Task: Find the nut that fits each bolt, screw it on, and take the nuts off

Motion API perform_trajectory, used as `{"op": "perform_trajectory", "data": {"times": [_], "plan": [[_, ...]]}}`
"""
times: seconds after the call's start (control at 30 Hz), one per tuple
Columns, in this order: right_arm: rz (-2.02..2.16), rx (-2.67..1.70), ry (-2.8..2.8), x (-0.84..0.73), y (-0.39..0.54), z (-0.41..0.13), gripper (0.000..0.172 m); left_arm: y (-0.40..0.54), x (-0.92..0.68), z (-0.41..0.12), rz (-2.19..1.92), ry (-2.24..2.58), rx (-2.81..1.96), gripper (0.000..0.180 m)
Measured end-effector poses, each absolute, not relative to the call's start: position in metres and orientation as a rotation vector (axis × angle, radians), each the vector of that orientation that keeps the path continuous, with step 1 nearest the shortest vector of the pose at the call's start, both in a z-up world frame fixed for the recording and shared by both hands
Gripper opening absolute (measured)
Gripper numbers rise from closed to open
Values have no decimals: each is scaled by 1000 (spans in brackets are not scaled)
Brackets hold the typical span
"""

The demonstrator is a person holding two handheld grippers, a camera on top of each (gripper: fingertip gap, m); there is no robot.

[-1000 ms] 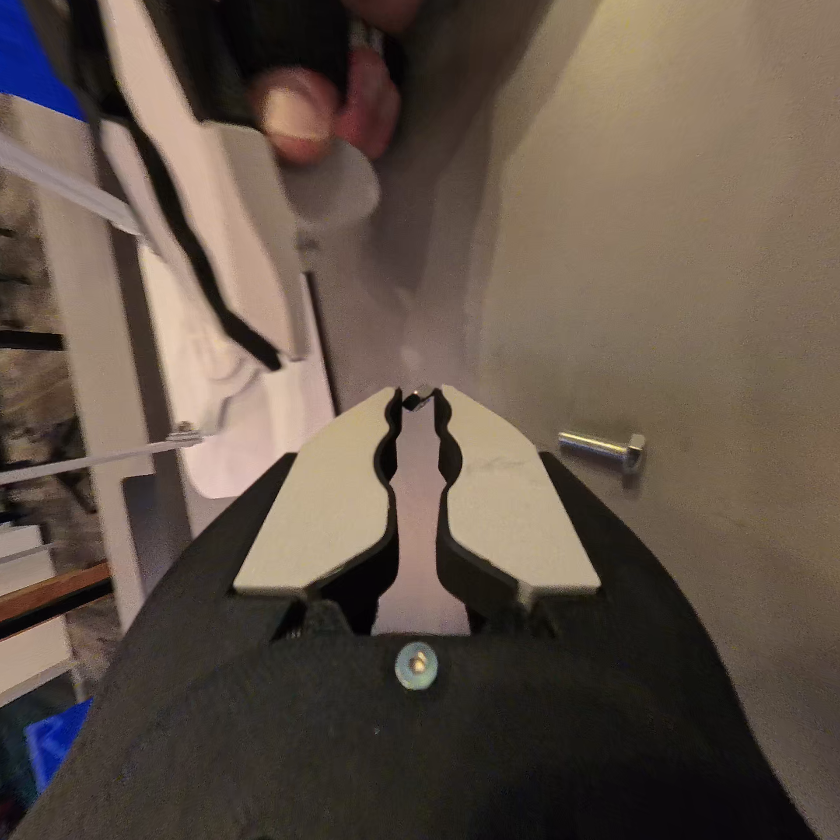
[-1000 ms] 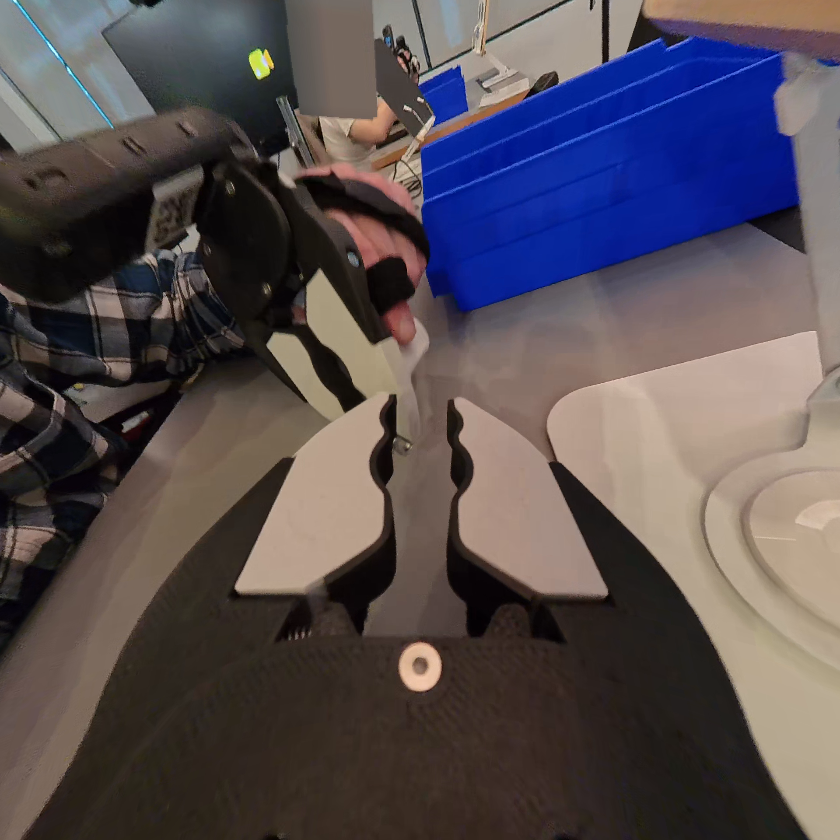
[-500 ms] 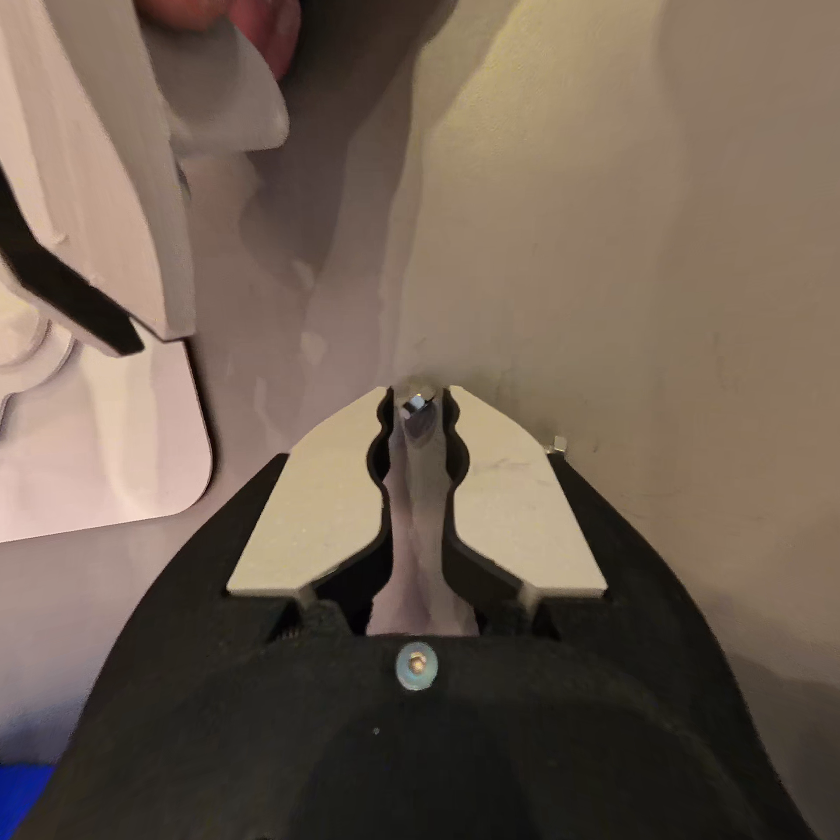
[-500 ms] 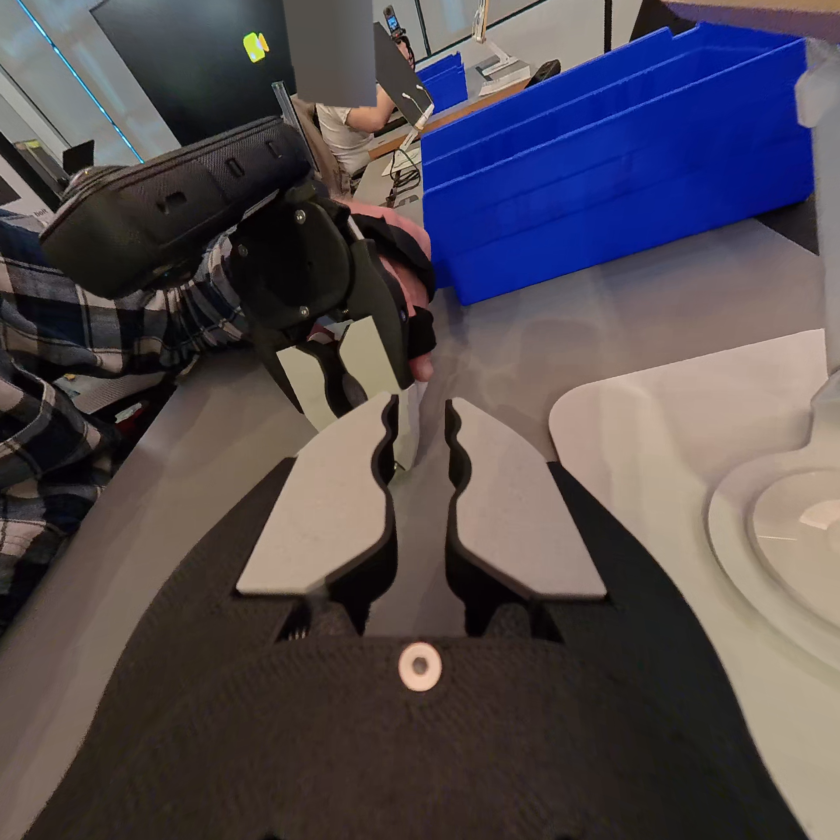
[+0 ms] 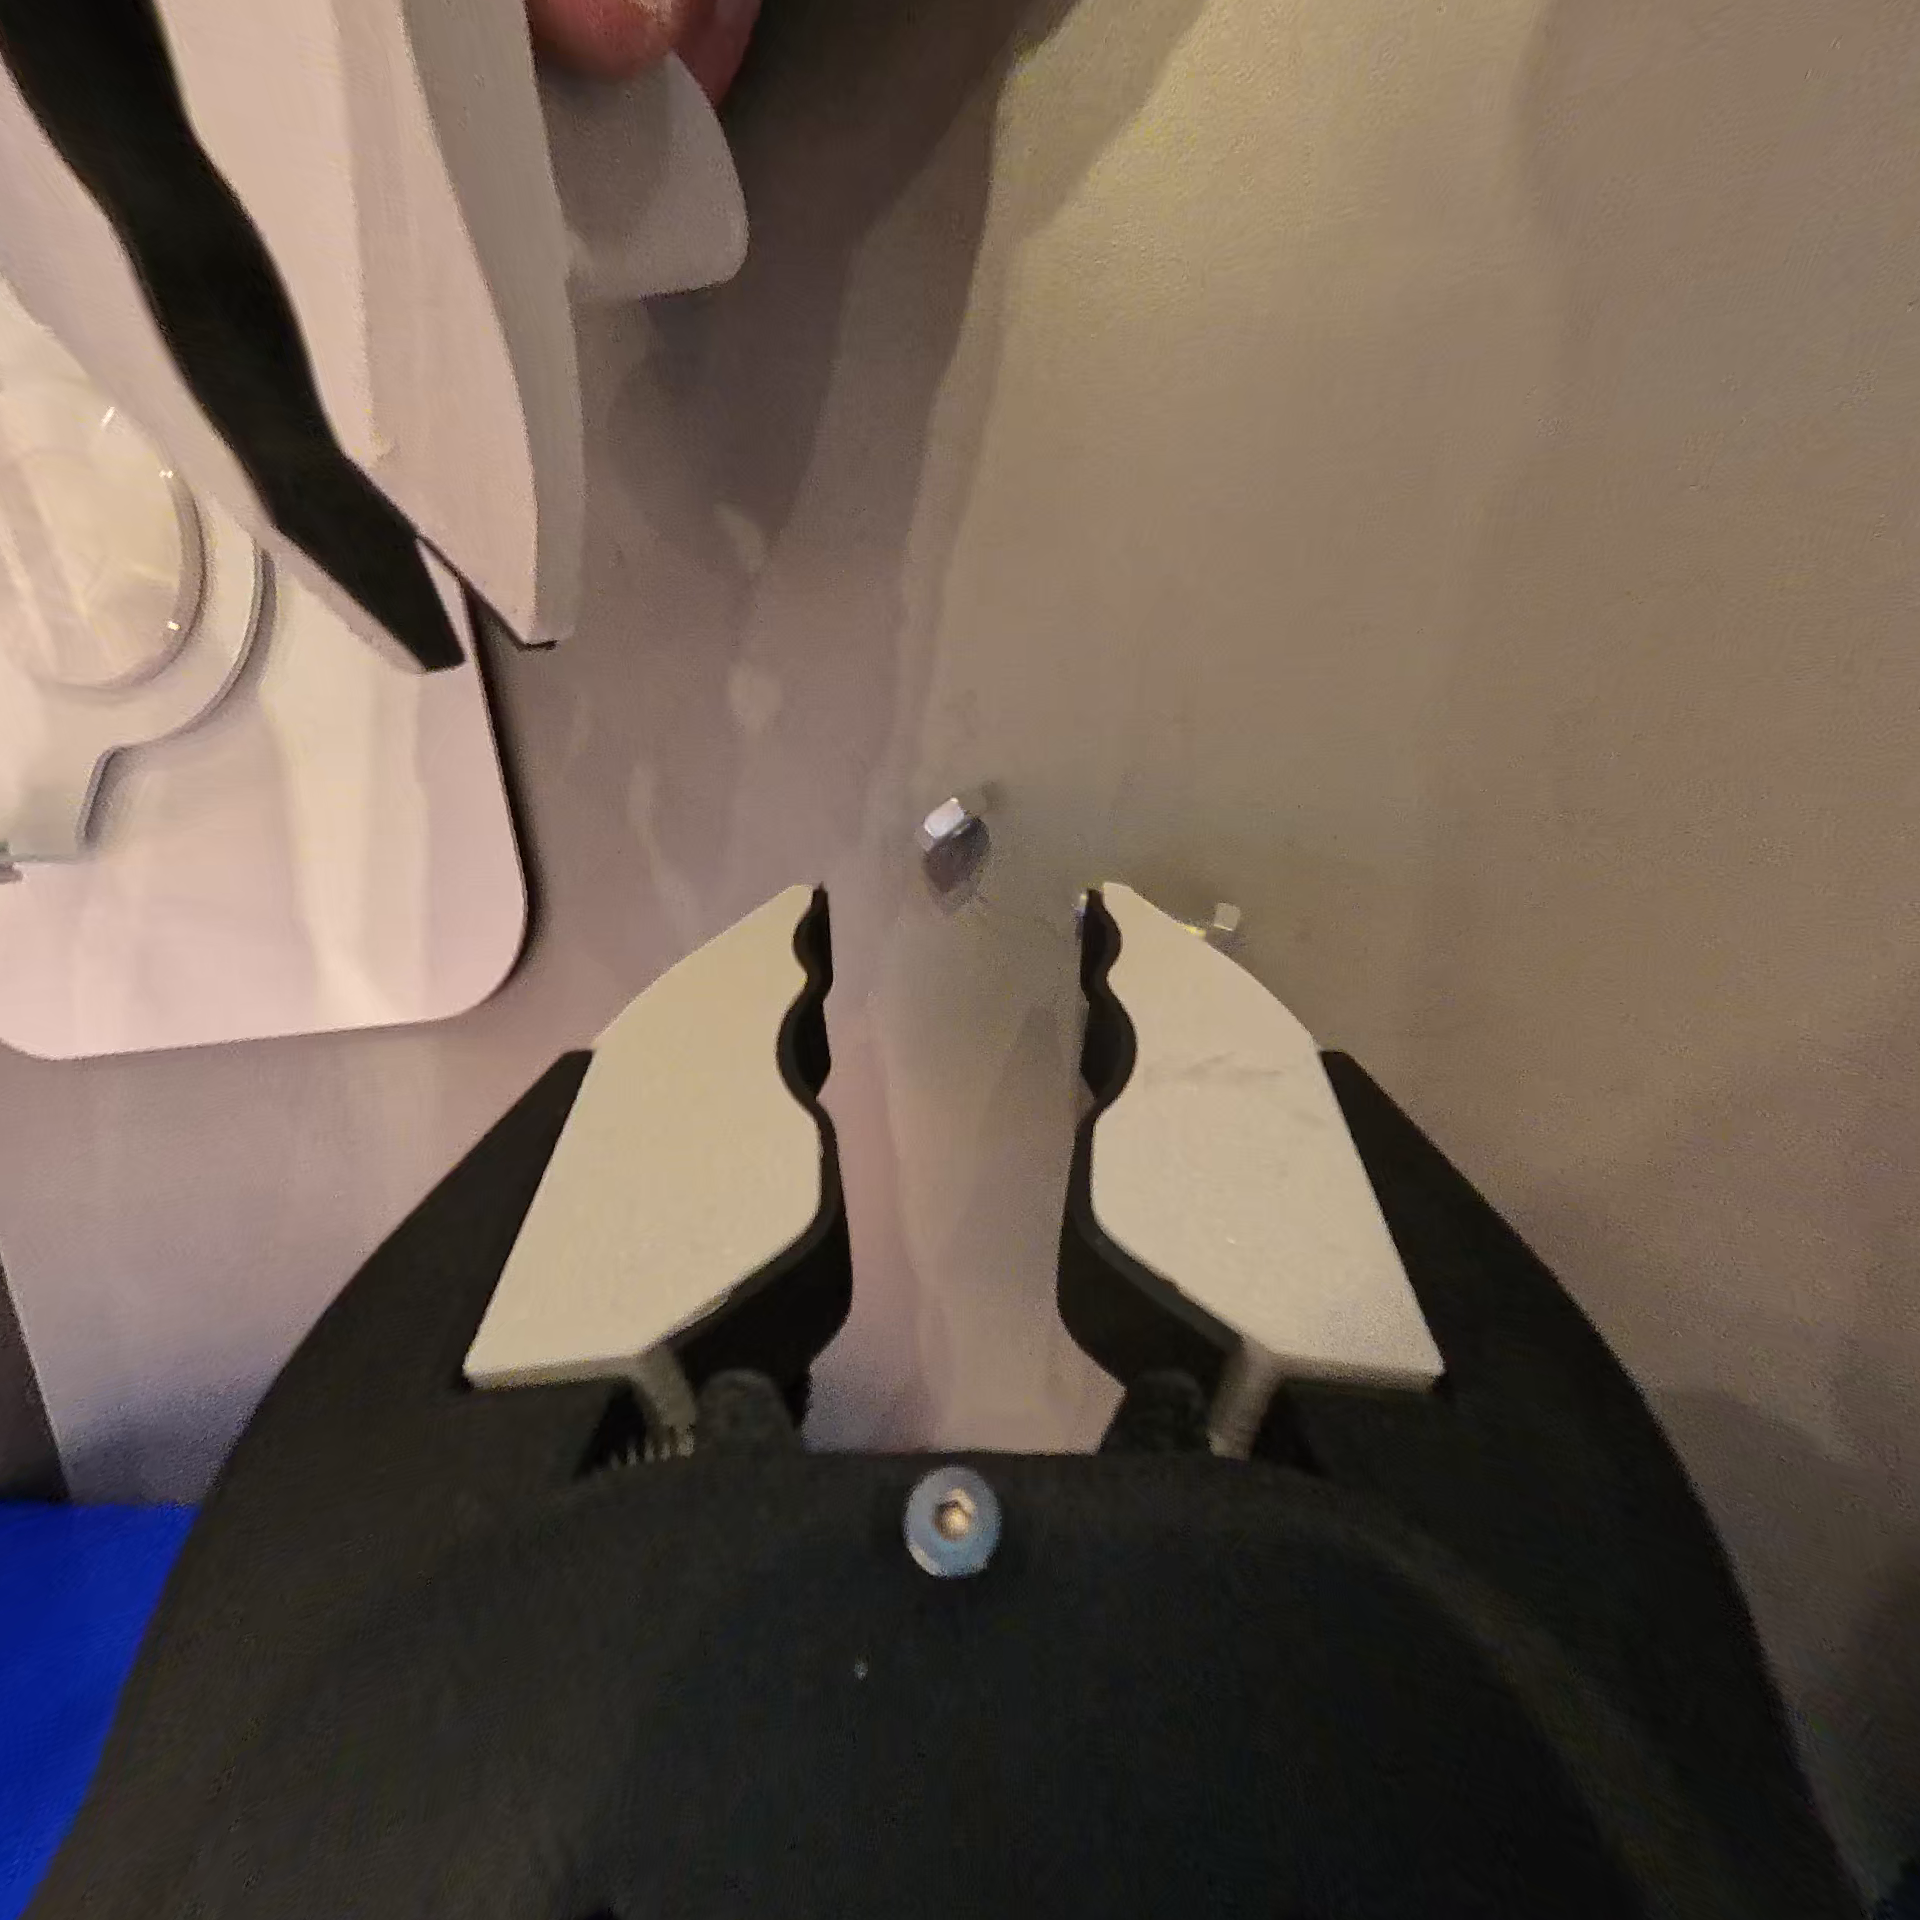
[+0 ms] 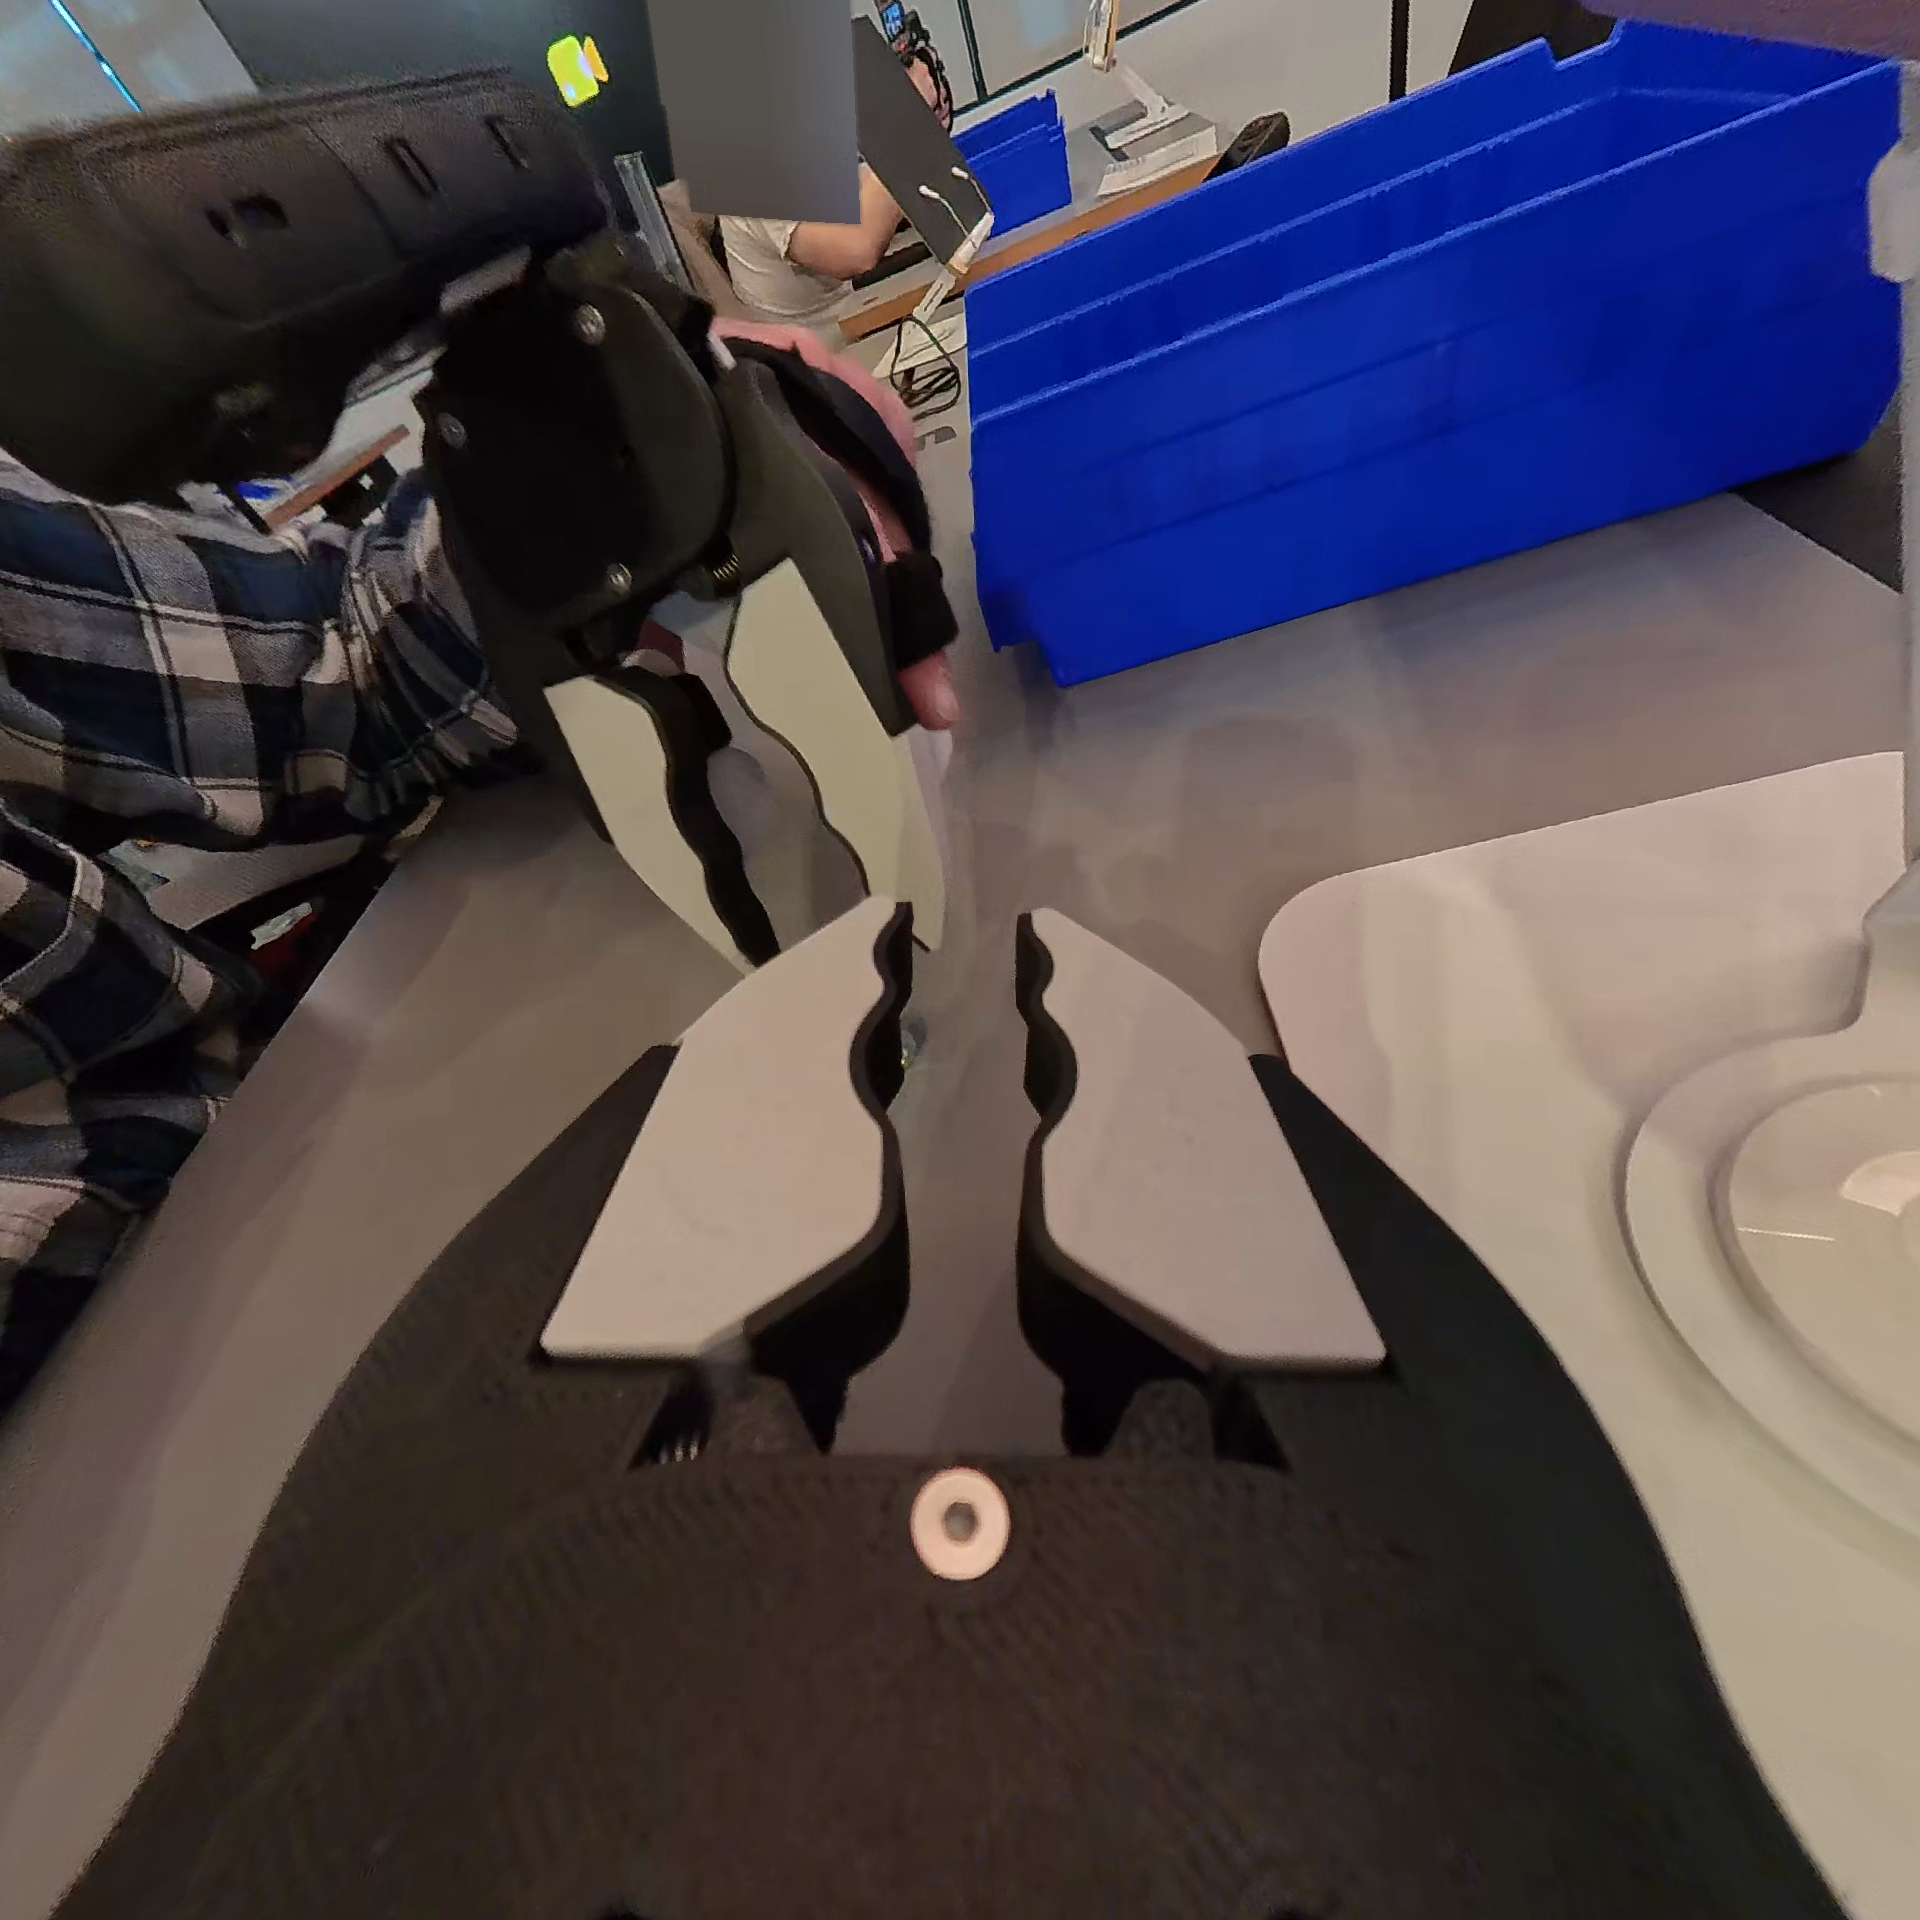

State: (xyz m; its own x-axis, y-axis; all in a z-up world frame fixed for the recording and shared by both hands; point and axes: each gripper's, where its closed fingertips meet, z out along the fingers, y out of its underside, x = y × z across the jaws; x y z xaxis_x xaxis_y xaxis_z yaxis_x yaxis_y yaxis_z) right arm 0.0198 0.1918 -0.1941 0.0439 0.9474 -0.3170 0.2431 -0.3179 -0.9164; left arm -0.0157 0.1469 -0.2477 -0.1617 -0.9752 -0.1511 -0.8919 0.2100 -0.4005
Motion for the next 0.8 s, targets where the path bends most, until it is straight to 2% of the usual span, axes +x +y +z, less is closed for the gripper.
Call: {"op": "perform_trajectory", "data": {"times": [0.2,0.37,0.53,0.8], "plan": [[1284,-1646,-1249,18,190,-197,19,131,-29,-246,-290,1893,-1961,51],[1275,-1649,-1257,17,189,-199,19,109,-22,-245,-432,1601,-2157,45],[1262,-1648,-1264,16,189,-200,18,109,-33,-267,-334,1515,-2280,45],[1257,-1650,-1270,16,188,-201,18,110,-31,-271,-411,1495,-2302,24]]}}
